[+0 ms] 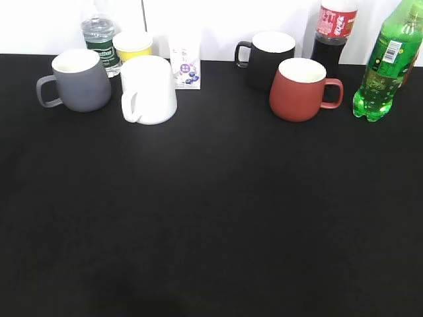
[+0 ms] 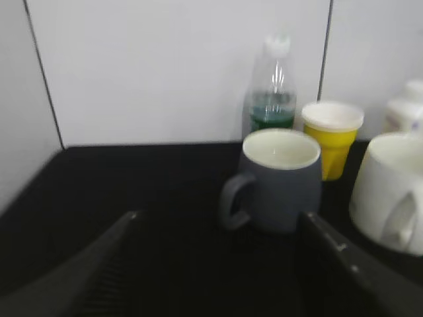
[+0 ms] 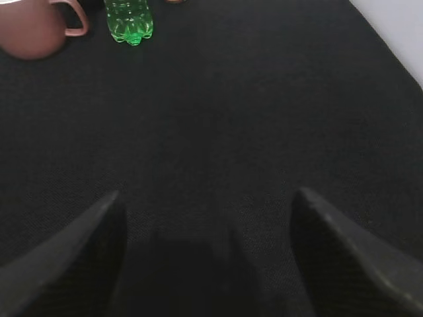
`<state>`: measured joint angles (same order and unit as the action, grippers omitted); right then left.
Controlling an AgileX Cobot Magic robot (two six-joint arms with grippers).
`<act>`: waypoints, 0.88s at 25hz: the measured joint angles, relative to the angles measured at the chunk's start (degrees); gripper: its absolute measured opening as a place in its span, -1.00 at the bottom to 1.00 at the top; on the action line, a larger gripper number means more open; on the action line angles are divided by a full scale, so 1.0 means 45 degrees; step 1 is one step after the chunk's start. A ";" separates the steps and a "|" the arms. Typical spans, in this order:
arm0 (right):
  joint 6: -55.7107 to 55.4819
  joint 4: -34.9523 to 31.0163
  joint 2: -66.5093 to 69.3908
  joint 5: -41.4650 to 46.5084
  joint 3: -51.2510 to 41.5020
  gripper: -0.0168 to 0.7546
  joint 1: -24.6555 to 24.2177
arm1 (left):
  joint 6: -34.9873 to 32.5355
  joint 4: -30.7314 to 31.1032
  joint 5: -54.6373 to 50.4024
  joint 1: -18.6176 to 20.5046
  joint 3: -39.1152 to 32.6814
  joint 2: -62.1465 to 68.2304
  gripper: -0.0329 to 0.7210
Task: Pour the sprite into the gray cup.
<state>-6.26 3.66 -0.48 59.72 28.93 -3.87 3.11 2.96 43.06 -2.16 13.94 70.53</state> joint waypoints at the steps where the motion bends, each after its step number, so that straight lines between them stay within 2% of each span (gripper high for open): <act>1: 0.0000 0.0000 0.0000 0.0000 0.0000 0.56 0.0000 | 0.0000 0.0000 0.1296 0.0000 0.0211 0.1861 0.29; 3: 0.0000 0.0000 0.0000 0.0000 0.0000 0.56 0.0000 | 0.0000 0.0000 0.2648 0.0000 0.1191 0.4450 0.15; 6: 0.0000 0.0000 0.0000 0.0000 0.0000 0.56 0.0000 | 0.0000 0.0053 0.2884 0.0000 0.3345 0.6916 0.13; 14: 0.0000 0.0000 0.0000 0.0000 0.0000 0.56 0.0000 | 0.0000 0.0403 0.1104 0.0179 0.8381 1.0760 0.10; 16: 0.0000 0.0000 0.0000 0.0000 0.0000 0.56 0.0000 | 0.0000 0.0430 0.0776 0.0179 0.9440 1.1348 -0.06; 19: 0.0000 0.0000 0.0000 0.0000 0.0000 0.56 0.0000 | -0.0002 0.0516 0.0644 0.0204 1.0064 1.1710 -0.67; 22: 0.0000 0.0000 0.0000 0.0000 0.0000 0.56 0.0000 | -0.0014 0.0556 0.0864 0.0214 0.9977 1.1715 -0.67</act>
<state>-6.26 3.66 -0.48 59.72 28.93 -3.87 3.05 5.46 46.95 -1.20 58.84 123.24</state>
